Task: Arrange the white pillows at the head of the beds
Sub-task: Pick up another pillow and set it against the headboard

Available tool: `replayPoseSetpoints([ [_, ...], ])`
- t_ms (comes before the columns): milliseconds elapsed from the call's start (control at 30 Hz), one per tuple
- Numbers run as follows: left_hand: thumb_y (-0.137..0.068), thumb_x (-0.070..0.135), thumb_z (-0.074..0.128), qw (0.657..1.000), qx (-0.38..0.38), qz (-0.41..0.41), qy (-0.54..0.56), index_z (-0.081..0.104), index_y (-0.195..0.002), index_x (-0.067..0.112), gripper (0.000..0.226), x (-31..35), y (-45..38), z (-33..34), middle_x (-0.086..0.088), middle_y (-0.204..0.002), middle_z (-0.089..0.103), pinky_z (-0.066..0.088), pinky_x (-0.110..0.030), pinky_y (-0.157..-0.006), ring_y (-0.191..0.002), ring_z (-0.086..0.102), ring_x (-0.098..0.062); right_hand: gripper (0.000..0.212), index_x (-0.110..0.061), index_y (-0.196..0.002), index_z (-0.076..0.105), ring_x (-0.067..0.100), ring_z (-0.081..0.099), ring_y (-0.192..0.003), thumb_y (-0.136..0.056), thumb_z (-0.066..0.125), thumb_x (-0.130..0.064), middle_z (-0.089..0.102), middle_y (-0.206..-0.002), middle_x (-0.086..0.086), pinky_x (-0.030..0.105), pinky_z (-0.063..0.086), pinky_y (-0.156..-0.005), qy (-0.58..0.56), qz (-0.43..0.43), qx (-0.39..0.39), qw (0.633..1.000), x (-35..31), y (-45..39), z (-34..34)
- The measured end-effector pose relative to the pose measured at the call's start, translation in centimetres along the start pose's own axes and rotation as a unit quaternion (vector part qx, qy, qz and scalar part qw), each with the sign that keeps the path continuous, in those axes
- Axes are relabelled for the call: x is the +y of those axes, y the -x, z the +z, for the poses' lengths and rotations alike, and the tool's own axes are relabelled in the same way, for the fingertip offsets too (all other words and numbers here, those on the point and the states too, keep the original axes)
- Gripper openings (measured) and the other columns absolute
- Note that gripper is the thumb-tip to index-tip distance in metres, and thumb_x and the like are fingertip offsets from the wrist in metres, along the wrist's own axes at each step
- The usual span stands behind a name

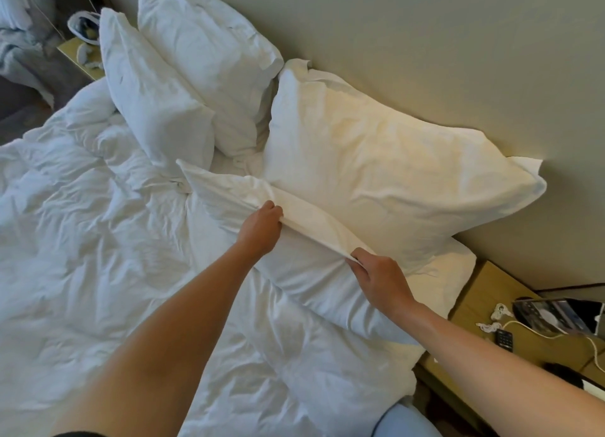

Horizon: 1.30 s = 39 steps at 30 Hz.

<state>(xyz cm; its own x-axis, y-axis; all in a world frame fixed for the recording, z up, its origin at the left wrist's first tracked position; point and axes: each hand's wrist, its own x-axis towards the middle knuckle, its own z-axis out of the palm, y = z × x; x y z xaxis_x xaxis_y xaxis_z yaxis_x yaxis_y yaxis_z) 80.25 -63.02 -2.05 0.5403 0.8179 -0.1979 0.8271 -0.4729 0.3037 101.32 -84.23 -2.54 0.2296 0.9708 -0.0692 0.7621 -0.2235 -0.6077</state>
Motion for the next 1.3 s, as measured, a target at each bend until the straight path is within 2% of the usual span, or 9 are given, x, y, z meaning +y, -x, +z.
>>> replayPoseSetpoints([
  [167, -0.102, 0.007, 0.045, 0.998, 0.050, -0.010, 0.037, 0.064, -0.089, 0.003, 0.024, 0.2, 1.8, -1.6, -0.009, -0.086, 0.059, 0.053, -0.045, -0.071, -0.076, 0.061, -0.030, 0.029, -0.021, -0.084, 0.055, 0.024, 0.055, -0.053, -0.108, 0.053, -0.037, 0.052, -0.056, -0.002, 0.045, 0.047, -0.055, -0.033, -0.007, -0.036, 0.999, 0.0, 0.2, -0.5],
  [333, -0.102, 0.008, 0.044, 0.997, 0.055, -0.038, 0.031, 0.069, -0.091, 0.005, 0.027, -1.7, 3.8, -3.5, -0.007, -0.084, 0.060, 0.045, -0.034, -0.069, -0.079, 0.062, -0.029, 0.041, -0.044, -0.068, 0.039, 0.015, 0.049, -0.053, -0.107, 0.053, -0.040, 0.045, -0.054, -0.007, 0.040, 0.043, -0.057, -0.066, -0.010, -0.082, 0.994, -2.6, 0.5, 0.6],
  [567, -0.100, 0.009, 0.045, 0.996, 0.065, -0.061, -0.017, 0.067, -0.084, 0.008, 0.028, -3.2, 3.4, -7.1, -0.008, -0.083, 0.063, 0.047, -0.036, -0.068, -0.079, 0.064, -0.030, 0.048, -0.024, -0.066, 0.034, 0.009, 0.042, -0.054, -0.105, 0.058, -0.038, 0.045, -0.057, -0.008, 0.027, 0.033, -0.057, -0.155, -0.013, -0.081, 0.985, -5.8, -1.3, 0.7],
  [700, -0.102, 0.013, 0.049, 0.993, 0.108, -0.042, 0.027, 0.070, -0.094, 0.008, 0.023, 0.2, -1.2, -7.3, -0.013, -0.098, 0.069, 0.044, -0.032, -0.072, -0.090, 0.067, -0.033, 0.043, -0.019, -0.065, 0.048, 0.014, 0.053, -0.065, -0.104, 0.064, -0.029, 0.049, -0.061, -0.007, 0.037, 0.042, -0.065, -0.148, 0.019, -0.014, 0.989, -2.5, -5.2, -2.3],
  [767, -0.103, 0.023, 0.055, 0.993, 0.097, -0.040, 0.062, 0.067, -0.119, 0.012, 0.023, 2.9, -3.1, -5.3, -0.013, -0.126, 0.064, 0.047, -0.034, -0.086, -0.113, 0.063, -0.033, 0.043, -0.021, -0.063, 0.049, 0.023, 0.061, -0.073, -0.105, 0.061, -0.026, 0.055, -0.067, -0.002, 0.039, 0.043, -0.067, -0.094, 0.099, 0.020, 0.990, 1.4, -7.6, -4.2],
  [900, -0.097, 0.043, 0.062, 0.989, -0.016, -0.114, 0.094, 0.029, -0.159, 0.024, 0.073, 6.7, -2.9, 2.4, -0.015, -0.168, 0.022, 0.040, -0.049, -0.114, -0.148, 0.036, -0.037, 0.036, -0.015, -0.074, 0.058, 0.038, 0.063, -0.088, -0.106, 0.051, -0.028, 0.065, -0.091, 0.012, 0.039, 0.044, -0.065, 0.026, 0.230, 0.053, 0.971, 8.1, -10.0, -5.4],
  [1067, -0.083, 0.058, 0.074, 0.933, -0.074, -0.287, 0.203, -0.008, -0.162, 0.037, 0.116, 8.4, 0.4, 9.7, -0.020, -0.170, -0.012, 0.028, -0.055, -0.123, -0.158, 0.008, -0.042, 0.013, -0.013, -0.103, 0.070, 0.035, 0.061, -0.101, -0.099, 0.060, -0.021, 0.063, -0.109, 0.009, 0.044, 0.047, -0.085, 0.098, 0.129, 0.081, 0.983, 8.6, -10.0, -2.5],
  [1200, -0.076, 0.071, 0.074, 0.890, 0.022, -0.341, 0.301, -0.014, -0.160, 0.039, 0.126, 9.0, 0.5, 11.6, -0.010, -0.171, -0.012, 0.029, -0.053, -0.124, -0.158, 0.011, -0.034, 0.059, -0.009, -0.146, 0.052, 0.039, 0.042, -0.146, -0.095, 0.069, -0.034, 0.046, -0.156, 0.018, 0.053, 0.033, -0.121, 0.144, 0.066, 0.058, 0.986, 9.7, -12.5, -2.4],
  [1300, -0.072, 0.085, 0.064, 0.856, 0.059, -0.380, 0.345, -0.008, -0.161, 0.040, 0.124, 8.5, 1.1, 12.8, -0.009, -0.171, -0.001, 0.029, -0.050, -0.124, -0.157, 0.017, -0.032, 0.073, -0.016, -0.159, 0.037, 0.035, 0.020, -0.160, -0.098, 0.061, -0.048, 0.025, -0.171, 0.015, 0.058, 0.016, -0.128, 0.178, 0.045, 0.019, 0.983, 10.6, -15.6, -3.1],
])
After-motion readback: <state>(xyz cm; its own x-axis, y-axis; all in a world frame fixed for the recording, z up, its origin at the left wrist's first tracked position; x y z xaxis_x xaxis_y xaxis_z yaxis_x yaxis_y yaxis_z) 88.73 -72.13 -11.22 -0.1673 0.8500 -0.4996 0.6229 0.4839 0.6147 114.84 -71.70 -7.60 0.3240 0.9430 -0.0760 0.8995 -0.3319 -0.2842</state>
